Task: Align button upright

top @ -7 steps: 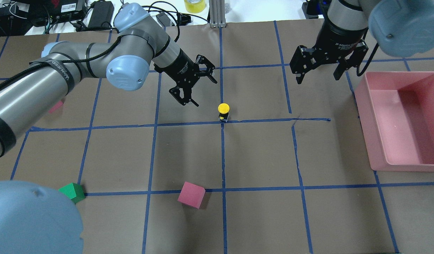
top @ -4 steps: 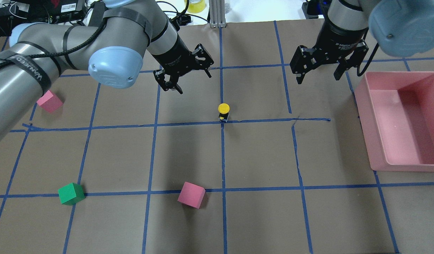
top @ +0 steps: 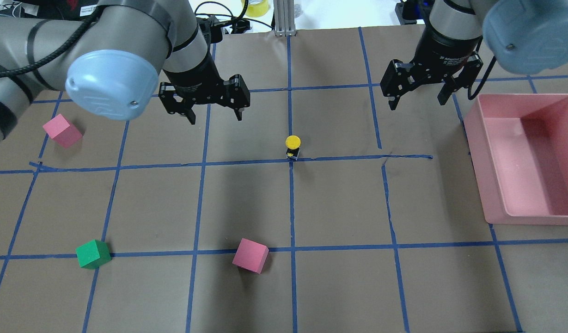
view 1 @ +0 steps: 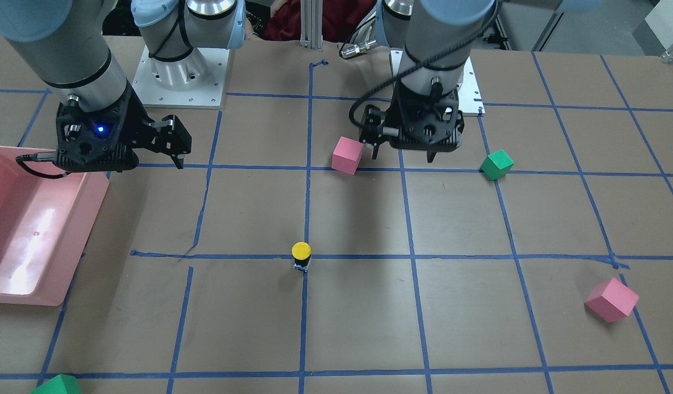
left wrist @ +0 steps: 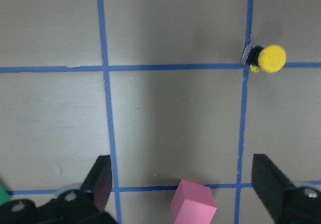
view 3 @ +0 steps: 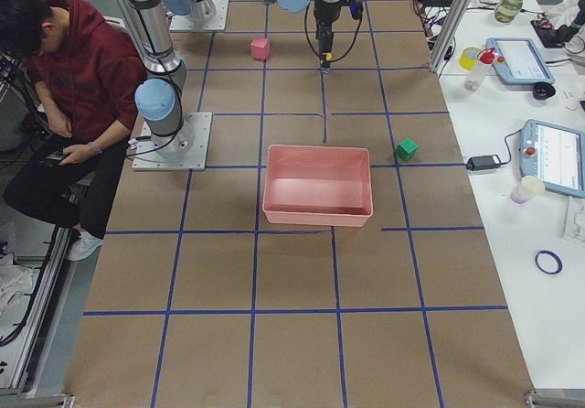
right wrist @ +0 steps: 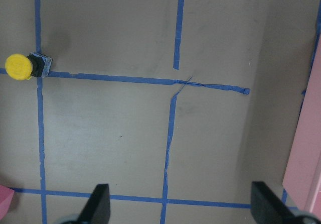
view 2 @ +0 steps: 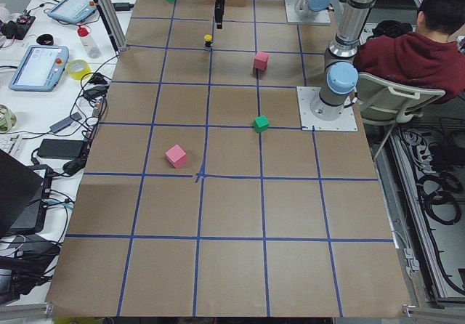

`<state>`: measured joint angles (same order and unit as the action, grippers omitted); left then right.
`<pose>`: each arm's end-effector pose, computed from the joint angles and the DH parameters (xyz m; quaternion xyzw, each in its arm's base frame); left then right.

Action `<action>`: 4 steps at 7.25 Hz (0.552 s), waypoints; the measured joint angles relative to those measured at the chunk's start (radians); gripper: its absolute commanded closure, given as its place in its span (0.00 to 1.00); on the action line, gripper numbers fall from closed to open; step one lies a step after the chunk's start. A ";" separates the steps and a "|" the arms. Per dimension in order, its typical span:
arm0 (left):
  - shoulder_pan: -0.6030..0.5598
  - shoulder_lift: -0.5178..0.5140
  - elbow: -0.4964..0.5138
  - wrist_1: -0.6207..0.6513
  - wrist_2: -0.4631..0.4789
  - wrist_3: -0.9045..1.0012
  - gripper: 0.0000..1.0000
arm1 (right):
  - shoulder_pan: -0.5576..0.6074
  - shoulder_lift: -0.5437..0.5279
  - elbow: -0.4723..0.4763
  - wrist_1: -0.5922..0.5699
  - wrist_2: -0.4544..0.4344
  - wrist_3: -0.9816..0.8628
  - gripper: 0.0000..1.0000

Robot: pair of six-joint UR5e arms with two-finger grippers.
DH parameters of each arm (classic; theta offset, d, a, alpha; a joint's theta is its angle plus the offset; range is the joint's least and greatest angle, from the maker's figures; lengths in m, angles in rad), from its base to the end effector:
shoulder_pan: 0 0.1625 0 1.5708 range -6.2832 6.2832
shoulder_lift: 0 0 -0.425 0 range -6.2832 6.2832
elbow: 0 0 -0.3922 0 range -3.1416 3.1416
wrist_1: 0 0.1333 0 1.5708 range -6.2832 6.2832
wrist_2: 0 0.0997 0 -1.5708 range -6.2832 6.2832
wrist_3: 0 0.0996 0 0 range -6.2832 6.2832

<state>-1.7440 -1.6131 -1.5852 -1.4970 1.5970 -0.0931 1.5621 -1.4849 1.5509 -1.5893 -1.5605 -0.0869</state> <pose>-0.2168 -0.4808 0.4670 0.0399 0.9991 -0.0102 0.0119 0.1298 -0.5238 0.4559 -0.0390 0.9989 0.0235 0.0063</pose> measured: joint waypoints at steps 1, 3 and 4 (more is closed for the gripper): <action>0.015 0.038 -0.003 -0.001 0.004 0.043 0.00 | 0.000 0.000 0.000 0.000 -0.001 -0.001 0.00; 0.084 0.066 -0.009 0.021 0.005 0.109 0.00 | -0.001 0.000 0.000 0.000 -0.002 -0.003 0.00; 0.103 0.069 -0.013 0.044 0.005 0.129 0.00 | -0.001 0.000 0.000 0.000 -0.004 -0.004 0.00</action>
<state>-1.6407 -1.5444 -1.5978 -1.4531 1.6018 0.0357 1.5616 -1.4851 1.5508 -1.5892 -1.5643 -0.0913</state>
